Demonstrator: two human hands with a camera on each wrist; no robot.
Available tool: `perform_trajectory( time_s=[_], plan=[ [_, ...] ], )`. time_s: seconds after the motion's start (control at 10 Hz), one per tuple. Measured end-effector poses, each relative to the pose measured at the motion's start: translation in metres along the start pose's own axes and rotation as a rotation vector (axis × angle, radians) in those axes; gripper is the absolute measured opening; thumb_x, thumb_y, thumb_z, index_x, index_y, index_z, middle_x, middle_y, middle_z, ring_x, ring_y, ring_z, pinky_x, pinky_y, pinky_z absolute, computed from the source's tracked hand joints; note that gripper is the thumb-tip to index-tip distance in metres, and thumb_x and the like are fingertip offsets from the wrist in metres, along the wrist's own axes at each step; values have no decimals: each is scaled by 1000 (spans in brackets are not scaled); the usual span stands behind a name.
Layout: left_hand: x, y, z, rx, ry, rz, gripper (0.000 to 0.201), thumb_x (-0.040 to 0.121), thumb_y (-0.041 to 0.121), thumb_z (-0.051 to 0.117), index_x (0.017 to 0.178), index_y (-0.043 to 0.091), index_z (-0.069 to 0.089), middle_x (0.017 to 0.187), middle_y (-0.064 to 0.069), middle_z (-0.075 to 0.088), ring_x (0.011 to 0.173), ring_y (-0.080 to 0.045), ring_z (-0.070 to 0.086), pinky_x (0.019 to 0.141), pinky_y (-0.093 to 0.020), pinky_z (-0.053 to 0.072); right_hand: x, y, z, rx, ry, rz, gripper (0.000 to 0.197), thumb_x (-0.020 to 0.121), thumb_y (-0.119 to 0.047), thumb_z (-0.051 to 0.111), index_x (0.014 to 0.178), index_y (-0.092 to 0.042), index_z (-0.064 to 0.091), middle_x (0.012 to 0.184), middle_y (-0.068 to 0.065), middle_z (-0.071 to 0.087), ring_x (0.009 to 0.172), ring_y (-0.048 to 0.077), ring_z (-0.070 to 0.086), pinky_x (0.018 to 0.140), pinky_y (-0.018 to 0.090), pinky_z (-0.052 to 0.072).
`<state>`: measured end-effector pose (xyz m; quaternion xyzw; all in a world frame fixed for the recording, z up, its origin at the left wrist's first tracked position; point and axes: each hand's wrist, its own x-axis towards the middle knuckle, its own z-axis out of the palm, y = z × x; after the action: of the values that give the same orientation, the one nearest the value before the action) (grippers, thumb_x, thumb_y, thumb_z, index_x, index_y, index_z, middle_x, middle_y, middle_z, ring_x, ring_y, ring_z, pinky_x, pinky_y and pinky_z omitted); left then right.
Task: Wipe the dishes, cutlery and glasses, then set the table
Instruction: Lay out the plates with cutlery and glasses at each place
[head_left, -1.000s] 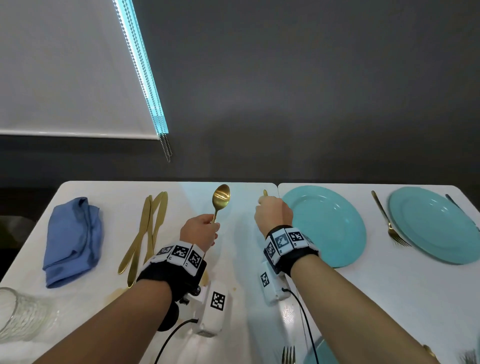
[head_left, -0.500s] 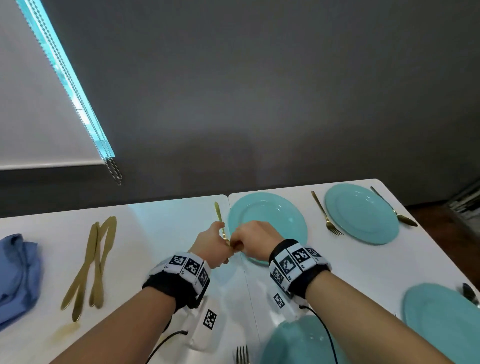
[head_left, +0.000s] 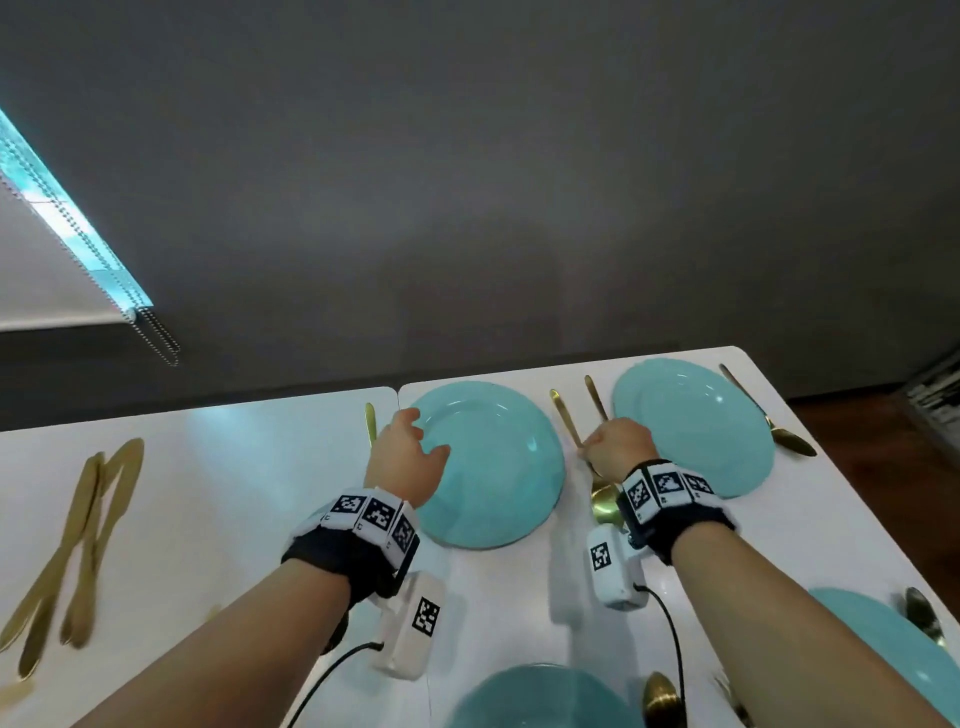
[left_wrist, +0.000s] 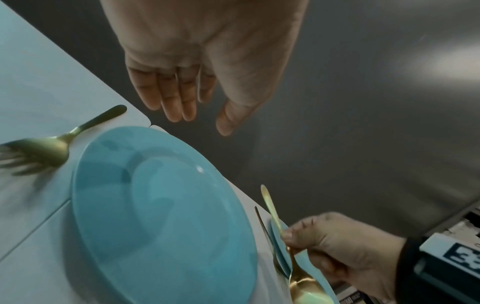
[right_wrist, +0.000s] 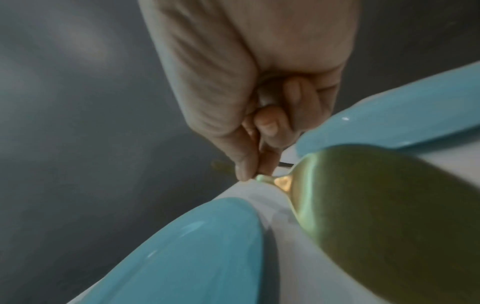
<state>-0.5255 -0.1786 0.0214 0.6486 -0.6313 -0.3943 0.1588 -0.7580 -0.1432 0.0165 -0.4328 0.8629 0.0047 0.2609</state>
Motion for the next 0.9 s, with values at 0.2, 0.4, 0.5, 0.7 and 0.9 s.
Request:
perform_trajectory(
  time_s=[0.2, 0.4, 0.5, 0.7, 0.9],
  plan=[
    [11, -7, 11, -12, 50, -71, 48, 89, 19, 59, 134, 10, 43, 127, -9, 59, 115, -26, 57, 100, -32, 40, 44, 3, 18, 40, -39, 183, 22, 84, -18, 63, 99, -1, 62, 107, 11, 65, 84, 24, 59, 57, 22, 42],
    [15, -12, 19, -18, 72, -104, 45, 90, 17, 58, 133, 10, 45, 125, -8, 60, 112, -26, 58, 98, -31, 41, 62, -11, 22, 93, -20, 180, 22, 84, -20, 66, 96, -2, 63, 108, 12, 65, 94, 26, 63, 71, 25, 47],
    [15, -12, 21, -22, 83, -114, 44, 90, 17, 57, 133, 10, 45, 125, -8, 59, 113, -26, 57, 97, -30, 40, 64, -14, 19, 56, -13, 143, 23, 85, -25, 65, 91, -3, 63, 109, 13, 66, 92, 25, 62, 69, 26, 43],
    [15, -8, 19, -21, 86, -115, 44, 91, 18, 56, 133, 11, 45, 126, -7, 59, 112, -25, 57, 95, -28, 40, 66, -18, 19, 43, 18, 117, 28, 85, -30, 67, 83, -3, 62, 105, 14, 68, 96, 27, 63, 73, 28, 47],
    [14, -12, 16, -32, 90, -135, 43, 92, 18, 55, 133, 11, 44, 126, -7, 58, 112, -24, 57, 96, -30, 41, 71, -20, 23, 9, 43, 69, 40, 89, -37, 57, 61, -10, 49, 80, 5, 64, 80, 22, 57, 73, 28, 43]
  ],
)
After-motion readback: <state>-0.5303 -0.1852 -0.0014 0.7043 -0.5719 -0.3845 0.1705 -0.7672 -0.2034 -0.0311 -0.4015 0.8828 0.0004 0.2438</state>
